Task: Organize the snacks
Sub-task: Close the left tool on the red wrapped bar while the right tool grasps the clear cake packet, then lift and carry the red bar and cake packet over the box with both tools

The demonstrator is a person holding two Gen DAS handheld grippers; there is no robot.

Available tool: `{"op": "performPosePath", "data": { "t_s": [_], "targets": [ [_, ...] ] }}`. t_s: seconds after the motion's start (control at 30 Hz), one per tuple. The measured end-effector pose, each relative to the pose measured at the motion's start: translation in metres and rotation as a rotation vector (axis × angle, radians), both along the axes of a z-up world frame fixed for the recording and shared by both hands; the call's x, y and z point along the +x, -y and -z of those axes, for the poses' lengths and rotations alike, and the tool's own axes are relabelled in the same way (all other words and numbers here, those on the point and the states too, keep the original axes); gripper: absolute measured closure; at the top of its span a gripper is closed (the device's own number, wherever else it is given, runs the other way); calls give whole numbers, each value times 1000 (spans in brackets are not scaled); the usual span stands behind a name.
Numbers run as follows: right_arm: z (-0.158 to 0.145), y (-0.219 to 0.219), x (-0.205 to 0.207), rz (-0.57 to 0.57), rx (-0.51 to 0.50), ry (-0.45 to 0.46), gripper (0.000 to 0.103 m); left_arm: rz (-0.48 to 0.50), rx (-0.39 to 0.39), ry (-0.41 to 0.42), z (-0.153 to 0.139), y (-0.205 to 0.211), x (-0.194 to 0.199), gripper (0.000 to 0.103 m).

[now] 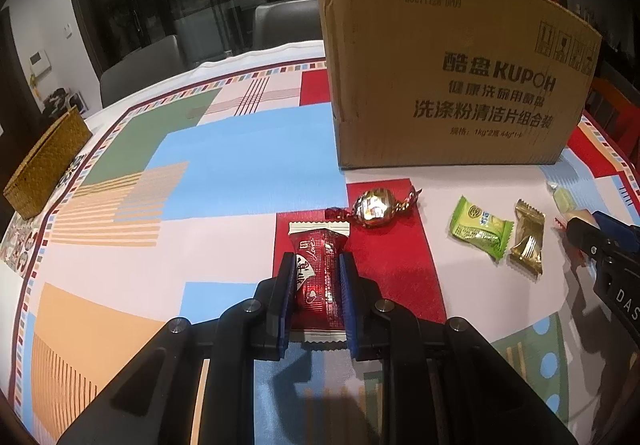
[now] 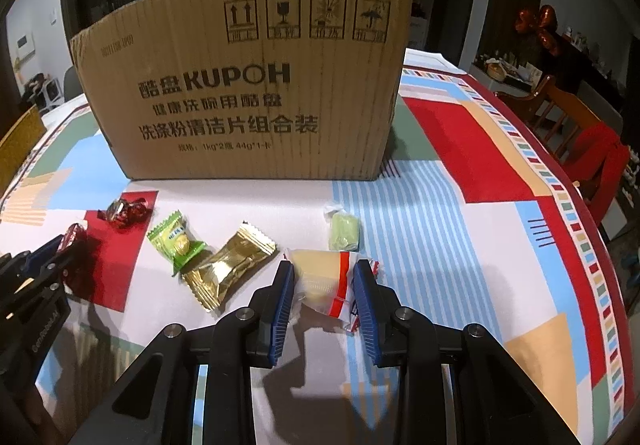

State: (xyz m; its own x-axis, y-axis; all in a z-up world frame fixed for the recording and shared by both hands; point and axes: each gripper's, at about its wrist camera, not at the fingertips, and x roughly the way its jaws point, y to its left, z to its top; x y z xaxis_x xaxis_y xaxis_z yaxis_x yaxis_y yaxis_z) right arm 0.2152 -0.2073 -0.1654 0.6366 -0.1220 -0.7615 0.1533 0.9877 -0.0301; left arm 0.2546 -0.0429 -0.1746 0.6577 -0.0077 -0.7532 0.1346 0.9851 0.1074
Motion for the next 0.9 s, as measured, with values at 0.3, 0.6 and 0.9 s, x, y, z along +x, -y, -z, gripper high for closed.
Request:
{"op": "performPosePath", "data": {
  "t_s": [0.3, 0.6, 0.9],
  "targets": [
    [-17, 1, -3, 1, 1, 36, 71, -1, -9, 29, -15, 1, -5, 81],
    [-40, 1, -3, -2, -4, 82, 71, -3, -28, 55, -34, 2, -7, 81],
    [-59, 3, -3, -8, -9, 121, 71, -3, -39, 89, -54, 1, -6, 81]
  ]
}}
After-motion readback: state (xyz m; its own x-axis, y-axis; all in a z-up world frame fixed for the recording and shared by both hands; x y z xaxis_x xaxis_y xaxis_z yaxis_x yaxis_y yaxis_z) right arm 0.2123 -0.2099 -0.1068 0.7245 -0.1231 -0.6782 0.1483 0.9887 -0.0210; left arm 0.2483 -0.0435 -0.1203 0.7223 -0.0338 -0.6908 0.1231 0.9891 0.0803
